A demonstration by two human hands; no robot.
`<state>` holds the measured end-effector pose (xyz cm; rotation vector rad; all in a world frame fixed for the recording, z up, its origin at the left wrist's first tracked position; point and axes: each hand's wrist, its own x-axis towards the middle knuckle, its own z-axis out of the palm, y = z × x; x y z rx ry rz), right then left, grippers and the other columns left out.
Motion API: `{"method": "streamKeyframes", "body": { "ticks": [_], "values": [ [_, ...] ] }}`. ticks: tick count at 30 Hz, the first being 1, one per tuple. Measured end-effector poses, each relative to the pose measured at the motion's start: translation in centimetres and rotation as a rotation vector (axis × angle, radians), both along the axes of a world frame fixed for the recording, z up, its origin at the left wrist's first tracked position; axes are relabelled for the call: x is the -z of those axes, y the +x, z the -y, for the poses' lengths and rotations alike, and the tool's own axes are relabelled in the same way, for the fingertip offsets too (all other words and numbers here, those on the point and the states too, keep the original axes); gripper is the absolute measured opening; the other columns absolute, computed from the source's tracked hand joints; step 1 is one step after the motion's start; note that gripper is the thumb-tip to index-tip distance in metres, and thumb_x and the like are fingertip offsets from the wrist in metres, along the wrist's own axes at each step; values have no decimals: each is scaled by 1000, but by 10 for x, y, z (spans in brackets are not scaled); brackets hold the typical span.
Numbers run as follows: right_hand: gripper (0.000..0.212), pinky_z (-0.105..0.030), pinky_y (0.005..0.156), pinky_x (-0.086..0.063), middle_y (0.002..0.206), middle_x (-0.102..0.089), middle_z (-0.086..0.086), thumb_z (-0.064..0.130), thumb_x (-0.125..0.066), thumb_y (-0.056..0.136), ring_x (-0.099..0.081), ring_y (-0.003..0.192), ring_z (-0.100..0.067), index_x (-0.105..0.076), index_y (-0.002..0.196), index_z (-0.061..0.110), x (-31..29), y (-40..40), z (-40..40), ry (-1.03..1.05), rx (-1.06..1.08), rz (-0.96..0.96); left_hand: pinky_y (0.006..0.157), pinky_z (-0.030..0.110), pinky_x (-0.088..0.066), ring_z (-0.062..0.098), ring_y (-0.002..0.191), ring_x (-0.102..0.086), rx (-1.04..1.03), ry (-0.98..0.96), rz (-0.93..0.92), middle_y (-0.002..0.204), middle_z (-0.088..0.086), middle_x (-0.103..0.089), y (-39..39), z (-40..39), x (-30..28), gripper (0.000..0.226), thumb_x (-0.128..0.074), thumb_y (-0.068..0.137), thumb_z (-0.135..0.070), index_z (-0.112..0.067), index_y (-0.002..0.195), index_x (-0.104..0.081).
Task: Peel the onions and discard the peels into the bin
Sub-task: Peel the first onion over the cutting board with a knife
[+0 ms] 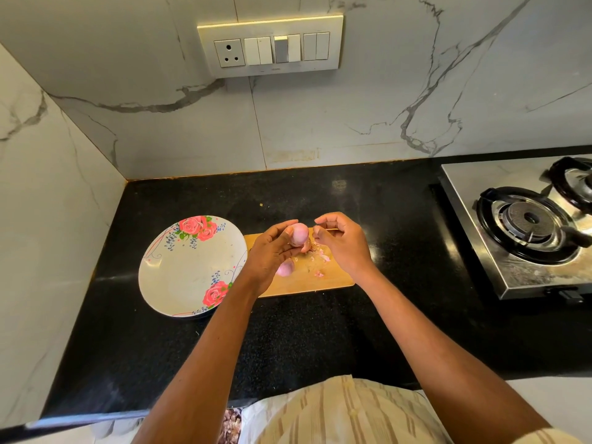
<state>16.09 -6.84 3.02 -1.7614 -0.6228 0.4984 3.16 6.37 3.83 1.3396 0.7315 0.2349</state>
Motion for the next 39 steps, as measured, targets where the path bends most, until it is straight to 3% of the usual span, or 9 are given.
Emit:
{"method": "streamKeyframes", "body": {
  "ticks": [5,8,13,23,29,35,39],
  "values": [
    [12,-40,88,-62,99,-74,9,21,-64,100,-74,90,-8,-74,103,27,7,8,-2,-105,-21,-58,92,27,-57,14,109,-69,1,-8,12,123,-7,-67,-1,1,0,30,-54,103,-29,-25,132,-61],
    [17,-32,89,-60,105,-74,12,30,-66,98,-71,99,-5,-75,111,24,1,5,-1,-74,-105,-9,100,32,-55,15,114,-66,-19,44,-11,129,-6,-65,2,0,3,29,-57,102,-32,-30,131,-59],
    [19,-19,87,-56,104,-75,14,27,-72,94,-68,100,0,-76,112,22,-5,-1,-2,-47,-142,149,108,42,-50,18,119,-62,-48,141,-69,133,-4,-64,6,0,8,36,-58,100,-39,-29,134,-59],
    [12,-20,82,-55,95,-76,16,28,-73,93,-69,93,2,-79,104,25,-1,-5,-1,-64,-103,145,108,38,-49,16,121,-61,-22,164,-84,132,-7,-63,5,-1,12,28,-58,100,-42,-37,128,-59],
    [11,-19,79,-55,93,-75,14,20,-72,93,-69,89,1,-78,102,22,1,-8,-1,-63,-57,164,108,39,-49,12,117,-62,-15,153,-74,131,-7,-65,3,-2,14,36,-60,100,-39,-29,134,-60],
    [13,-32,87,-59,97,-75,14,19,-69,95,-70,96,-4,-77,105,23,1,-3,-2,-37,-99,108,109,43,-49,17,120,-62,-20,154,-66,133,-4,-64,3,-3,11,36,-59,100,-40,-30,134,-60],
    [15,-23,87,-57,99,-75,13,29,-73,93,-69,98,-1,-76,106,23,-2,-2,0,-36,-137,79,109,43,-49,16,121,-61,-9,192,-65,133,-6,-64,5,-2,9,34,-60,98,-43,-34,131,-59]
  ]
}}
